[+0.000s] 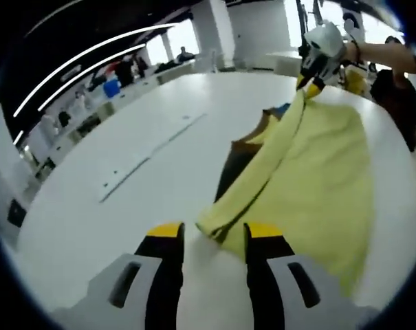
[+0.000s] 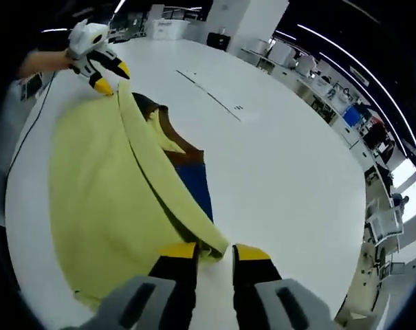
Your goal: Fold the garment on the visible template until the final outline fits inside the template.
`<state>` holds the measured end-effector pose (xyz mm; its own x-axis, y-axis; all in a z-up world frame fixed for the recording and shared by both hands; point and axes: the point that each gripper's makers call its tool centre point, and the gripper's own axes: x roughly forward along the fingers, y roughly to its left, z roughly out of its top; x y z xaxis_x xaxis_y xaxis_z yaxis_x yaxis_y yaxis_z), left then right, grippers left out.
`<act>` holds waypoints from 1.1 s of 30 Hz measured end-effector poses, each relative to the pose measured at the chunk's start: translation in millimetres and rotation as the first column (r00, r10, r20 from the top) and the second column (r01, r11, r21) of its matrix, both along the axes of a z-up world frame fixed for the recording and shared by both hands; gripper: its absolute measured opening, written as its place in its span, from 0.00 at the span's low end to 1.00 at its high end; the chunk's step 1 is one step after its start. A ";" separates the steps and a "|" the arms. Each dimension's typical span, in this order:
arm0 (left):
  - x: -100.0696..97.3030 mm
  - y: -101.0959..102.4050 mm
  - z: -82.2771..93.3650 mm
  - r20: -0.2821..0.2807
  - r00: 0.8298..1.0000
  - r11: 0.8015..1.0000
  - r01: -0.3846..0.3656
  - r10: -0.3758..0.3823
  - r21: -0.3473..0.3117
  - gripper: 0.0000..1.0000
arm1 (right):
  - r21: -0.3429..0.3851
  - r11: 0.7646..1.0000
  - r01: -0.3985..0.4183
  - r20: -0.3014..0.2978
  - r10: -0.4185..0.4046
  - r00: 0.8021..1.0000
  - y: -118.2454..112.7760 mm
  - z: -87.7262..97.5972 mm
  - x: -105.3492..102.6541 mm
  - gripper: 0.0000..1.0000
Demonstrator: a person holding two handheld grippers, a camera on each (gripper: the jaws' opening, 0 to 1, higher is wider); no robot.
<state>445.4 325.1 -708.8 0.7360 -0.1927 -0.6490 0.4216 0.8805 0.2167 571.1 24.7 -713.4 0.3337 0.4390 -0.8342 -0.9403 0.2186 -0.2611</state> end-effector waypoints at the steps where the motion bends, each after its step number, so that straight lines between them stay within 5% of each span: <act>1: 2.9 -0.5 -0.1 0.006 1.000 1.000 0.007 -0.007 0.001 0.29 | -0.009 1.000 0.005 0.004 -0.004 1.000 -2.0 -1.4 1.1 0.10; 11: 13.8 1.3 -2.2 0.022 1.000 1.000 -0.018 0.018 -0.020 0.01 | 0.106 0.993 0.061 0.029 -0.065 0.997 2.2 11.8 16.7 0.00; 16: 21.2 5.8 -2.1 0.012 0.994 0.989 -0.109 0.111 -0.102 0.01 | 0.158 0.972 0.176 -0.070 -0.167 0.983 2.9 3.9 17.9 0.03; 19: 25.2 11.4 -0.3 -0.014 0.977 0.954 -0.211 0.213 -0.214 0.02 | 0.167 0.958 0.233 -0.117 -0.215 0.970 1.2 0.3 17.7 0.10; 21: 25.3 19.6 -1.8 -0.034 0.961 0.933 -0.275 0.275 -0.234 0.06 | 0.171 0.951 0.260 -0.125 -0.241 0.963 -0.4 0.6 18.4 0.11; 25: 27.0 23.0 0.8 -0.045 0.949 0.896 -0.311 0.313 -0.316 0.10 | 0.192 0.938 0.290 -0.156 -0.262 0.952 0.3 5.4 16.9 0.15; 33: 25.4 7.9 1.1 -0.045 0.973 0.915 -0.230 0.228 -0.332 0.12 | 0.277 0.881 0.384 -0.250 -0.320 0.914 6.9 14.8 22.9 0.15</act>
<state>470.7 333.0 -707.7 0.7828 -0.2246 -0.5803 0.2001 0.9739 -0.1070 594.0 31.5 -698.7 0.3642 0.5714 -0.7354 -0.8095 0.5847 0.0534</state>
